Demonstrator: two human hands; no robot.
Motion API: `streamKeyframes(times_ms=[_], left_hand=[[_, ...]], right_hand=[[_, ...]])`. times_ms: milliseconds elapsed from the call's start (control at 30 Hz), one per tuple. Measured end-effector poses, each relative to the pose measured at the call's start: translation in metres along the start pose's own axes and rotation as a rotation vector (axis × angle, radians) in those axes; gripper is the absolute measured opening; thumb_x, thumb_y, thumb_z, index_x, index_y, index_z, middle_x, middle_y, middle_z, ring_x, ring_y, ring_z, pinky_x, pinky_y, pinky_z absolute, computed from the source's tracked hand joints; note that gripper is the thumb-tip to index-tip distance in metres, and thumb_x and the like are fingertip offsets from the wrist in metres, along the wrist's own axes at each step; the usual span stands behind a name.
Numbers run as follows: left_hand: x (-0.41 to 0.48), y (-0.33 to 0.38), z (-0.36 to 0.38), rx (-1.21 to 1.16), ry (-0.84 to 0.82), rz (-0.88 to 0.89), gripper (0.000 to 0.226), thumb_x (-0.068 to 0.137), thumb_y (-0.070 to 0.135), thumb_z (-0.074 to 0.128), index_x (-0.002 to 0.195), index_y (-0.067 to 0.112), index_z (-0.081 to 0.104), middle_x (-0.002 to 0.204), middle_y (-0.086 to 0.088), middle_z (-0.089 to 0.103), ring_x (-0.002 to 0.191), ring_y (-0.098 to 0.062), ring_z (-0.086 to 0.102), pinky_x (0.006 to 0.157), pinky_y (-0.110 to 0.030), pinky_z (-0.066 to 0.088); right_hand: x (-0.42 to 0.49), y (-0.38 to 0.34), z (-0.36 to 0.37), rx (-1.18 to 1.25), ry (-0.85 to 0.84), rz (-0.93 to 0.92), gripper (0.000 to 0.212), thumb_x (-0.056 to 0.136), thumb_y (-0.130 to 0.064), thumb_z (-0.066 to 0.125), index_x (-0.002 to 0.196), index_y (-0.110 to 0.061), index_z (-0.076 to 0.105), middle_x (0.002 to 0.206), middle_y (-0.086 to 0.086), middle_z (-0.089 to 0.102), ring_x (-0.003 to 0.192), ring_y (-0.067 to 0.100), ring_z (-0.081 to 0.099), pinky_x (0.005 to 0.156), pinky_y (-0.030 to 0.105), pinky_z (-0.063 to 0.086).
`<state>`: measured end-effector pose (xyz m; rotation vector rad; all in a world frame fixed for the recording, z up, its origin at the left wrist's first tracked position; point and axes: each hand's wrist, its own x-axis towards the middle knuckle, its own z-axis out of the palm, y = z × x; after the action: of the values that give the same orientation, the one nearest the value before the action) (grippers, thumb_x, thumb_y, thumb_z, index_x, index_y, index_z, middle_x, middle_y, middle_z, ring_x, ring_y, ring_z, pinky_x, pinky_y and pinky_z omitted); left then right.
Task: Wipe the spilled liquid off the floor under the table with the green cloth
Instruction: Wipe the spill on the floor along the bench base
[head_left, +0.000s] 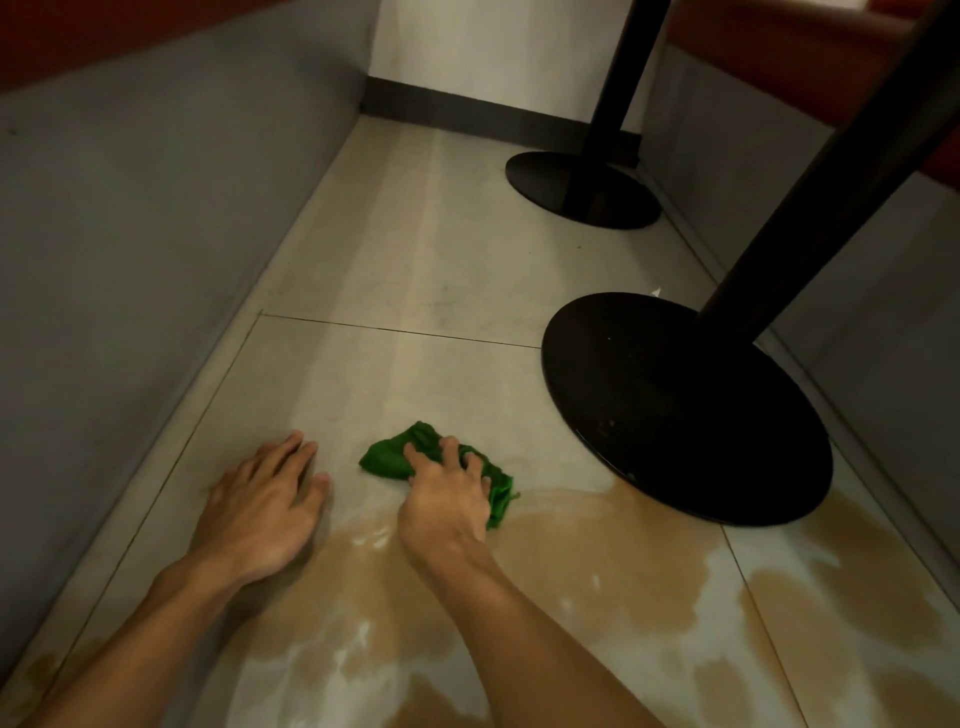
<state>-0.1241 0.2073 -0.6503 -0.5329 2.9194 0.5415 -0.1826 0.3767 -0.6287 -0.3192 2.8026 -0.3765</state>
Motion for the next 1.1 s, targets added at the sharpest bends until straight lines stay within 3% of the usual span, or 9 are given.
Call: streamKeyframes(times_ms=[167, 367, 567, 833, 1000, 1100], left_hand=[[0.001, -0.004, -0.002, -0.002, -0.02, -0.002, 0.054, 0.099, 0.05, 0.023, 0.15, 0.034, 0.02, 0.159, 0.015, 0.009, 0.146, -0.014, 0.011, 0.117, -0.036, 0.013], [0.004, -0.006, -0.002, -0.007, -0.027, -0.011, 0.054, 0.098, 0.051, 0.023, 0.149, 0.035, 0.021, 0.159, 0.016, 0.008, 0.145, -0.014, 0.011, 0.117, -0.036, 0.013], [0.003, -0.003, -0.001, 0.004, -0.029, -0.016, 0.053, 0.098, 0.051, 0.023, 0.149, 0.037, 0.021, 0.159, 0.017, 0.007, 0.146, -0.014, 0.009, 0.115, -0.038, 0.014], [0.002, -0.006, -0.003, 0.005, -0.042, -0.003, 0.051, 0.1, 0.046, 0.02, 0.15, 0.038, 0.016, 0.158, 0.019, 0.004, 0.145, -0.014, 0.009, 0.115, -0.042, 0.014], [0.001, -0.01, -0.004, -0.004, -0.05, 0.014, 0.049, 0.101, 0.043, 0.02, 0.15, 0.039, 0.016, 0.158, 0.019, 0.004, 0.145, -0.014, 0.01, 0.115, -0.041, 0.015], [0.002, -0.009, -0.003, 0.008, -0.041, 0.018, 0.049, 0.101, 0.043, 0.021, 0.15, 0.039, 0.016, 0.158, 0.02, 0.003, 0.145, -0.014, 0.009, 0.115, -0.04, 0.014]], right_hand=[[0.01, 0.044, -0.015, -0.066, -0.051, -0.108, 0.065, 0.095, -0.014, 0.047, 0.148, -0.041, 0.022, 0.16, 0.001, 0.01, 0.145, 0.031, 0.011, 0.117, 0.051, 0.018], [0.031, 0.106, -0.043, -0.146, -0.017, 0.112, 0.066, 0.097, -0.014, 0.043, 0.15, -0.04, 0.014, 0.161, -0.002, 0.007, 0.146, 0.032, 0.011, 0.115, 0.054, 0.02], [0.022, 0.068, -0.033, -0.088, 0.028, 0.18, 0.071, 0.095, -0.006, 0.045, 0.152, -0.035, 0.014, 0.161, 0.005, 0.004, 0.145, 0.037, 0.009, 0.112, 0.061, 0.019], [-0.012, -0.014, 0.002, -0.03, -0.081, -0.044, 0.073, 0.091, -0.004, 0.05, 0.15, -0.036, 0.02, 0.161, 0.004, 0.004, 0.146, 0.035, 0.004, 0.116, 0.059, 0.009], [0.0, 0.009, -0.007, -0.05, -0.151, -0.115, 0.066, 0.095, -0.009, 0.044, 0.149, -0.04, 0.021, 0.161, 0.001, 0.005, 0.147, 0.032, 0.008, 0.116, 0.055, 0.016], [0.016, 0.032, -0.019, -0.041, -0.109, -0.031, 0.061, 0.098, -0.013, 0.041, 0.149, -0.04, 0.021, 0.161, 0.0, 0.007, 0.146, 0.033, 0.012, 0.115, 0.056, 0.022]])
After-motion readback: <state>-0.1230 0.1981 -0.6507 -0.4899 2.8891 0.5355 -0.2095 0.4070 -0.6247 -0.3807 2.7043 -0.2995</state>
